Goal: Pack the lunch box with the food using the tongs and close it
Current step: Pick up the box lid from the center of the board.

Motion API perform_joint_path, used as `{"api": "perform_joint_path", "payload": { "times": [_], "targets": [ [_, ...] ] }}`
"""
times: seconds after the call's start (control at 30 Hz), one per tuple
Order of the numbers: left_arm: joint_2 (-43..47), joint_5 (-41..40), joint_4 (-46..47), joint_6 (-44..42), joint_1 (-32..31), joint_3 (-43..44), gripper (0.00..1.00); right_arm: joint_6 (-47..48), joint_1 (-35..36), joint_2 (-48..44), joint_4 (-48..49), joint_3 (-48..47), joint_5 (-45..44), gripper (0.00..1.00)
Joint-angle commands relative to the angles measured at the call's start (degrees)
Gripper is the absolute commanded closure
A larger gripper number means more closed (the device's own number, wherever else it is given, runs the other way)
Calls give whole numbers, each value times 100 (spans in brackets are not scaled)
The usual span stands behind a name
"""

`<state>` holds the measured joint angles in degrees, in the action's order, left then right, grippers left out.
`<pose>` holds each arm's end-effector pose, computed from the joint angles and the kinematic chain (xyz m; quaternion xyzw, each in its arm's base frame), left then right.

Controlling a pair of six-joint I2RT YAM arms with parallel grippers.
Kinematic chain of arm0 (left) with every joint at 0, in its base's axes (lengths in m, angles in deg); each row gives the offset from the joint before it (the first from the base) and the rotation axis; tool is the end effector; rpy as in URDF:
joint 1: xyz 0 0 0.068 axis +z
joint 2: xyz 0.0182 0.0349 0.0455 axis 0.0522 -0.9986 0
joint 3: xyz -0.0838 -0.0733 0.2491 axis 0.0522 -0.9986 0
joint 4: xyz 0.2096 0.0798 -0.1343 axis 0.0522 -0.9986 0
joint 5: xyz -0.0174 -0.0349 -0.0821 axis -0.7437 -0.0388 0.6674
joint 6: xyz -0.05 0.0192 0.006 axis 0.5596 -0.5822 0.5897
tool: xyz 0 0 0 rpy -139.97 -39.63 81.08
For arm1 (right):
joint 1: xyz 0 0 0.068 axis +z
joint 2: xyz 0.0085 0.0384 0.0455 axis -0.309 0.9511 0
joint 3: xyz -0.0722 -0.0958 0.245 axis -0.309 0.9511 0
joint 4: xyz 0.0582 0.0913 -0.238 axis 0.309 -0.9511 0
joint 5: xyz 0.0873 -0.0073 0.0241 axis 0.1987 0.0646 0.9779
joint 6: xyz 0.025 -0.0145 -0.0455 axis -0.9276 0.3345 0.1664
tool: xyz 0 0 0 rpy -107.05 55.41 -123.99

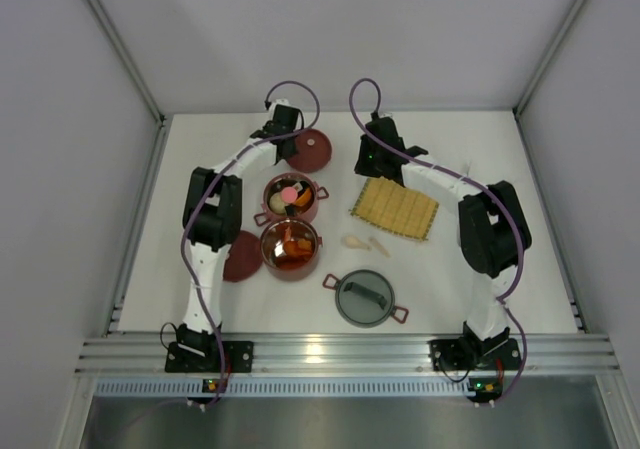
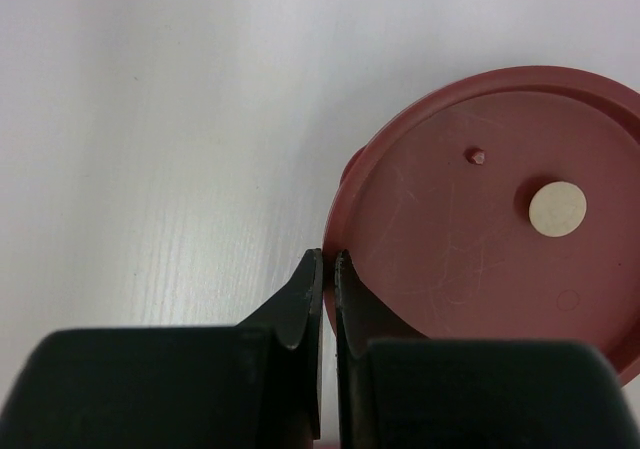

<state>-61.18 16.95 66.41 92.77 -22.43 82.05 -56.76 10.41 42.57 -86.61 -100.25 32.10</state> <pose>0.4943 -0.1612 0.1856 -0.0790 0.9067 0.0254 0.4135 0.3900 0.2074 0.2320 0.0368 0.9084 0.1692 0.3804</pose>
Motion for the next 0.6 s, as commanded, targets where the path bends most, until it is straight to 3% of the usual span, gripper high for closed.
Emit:
{"api": "perform_joint_path", "payload": {
  "times": [0.0, 0.37, 0.57],
  "targets": [
    [866, -32, 844, -19, 28, -207, 100, 92, 69, -445, 187, -66, -157, 80],
    [1877, 30, 1610, 60, -51, -1209, 100, 136, 69, -717, 266, 128, -254, 80],
    [2387, -207, 1110, 157, -174, -1394, 100, 137, 69, -902, 240, 216, -237, 80]
  ]
}}
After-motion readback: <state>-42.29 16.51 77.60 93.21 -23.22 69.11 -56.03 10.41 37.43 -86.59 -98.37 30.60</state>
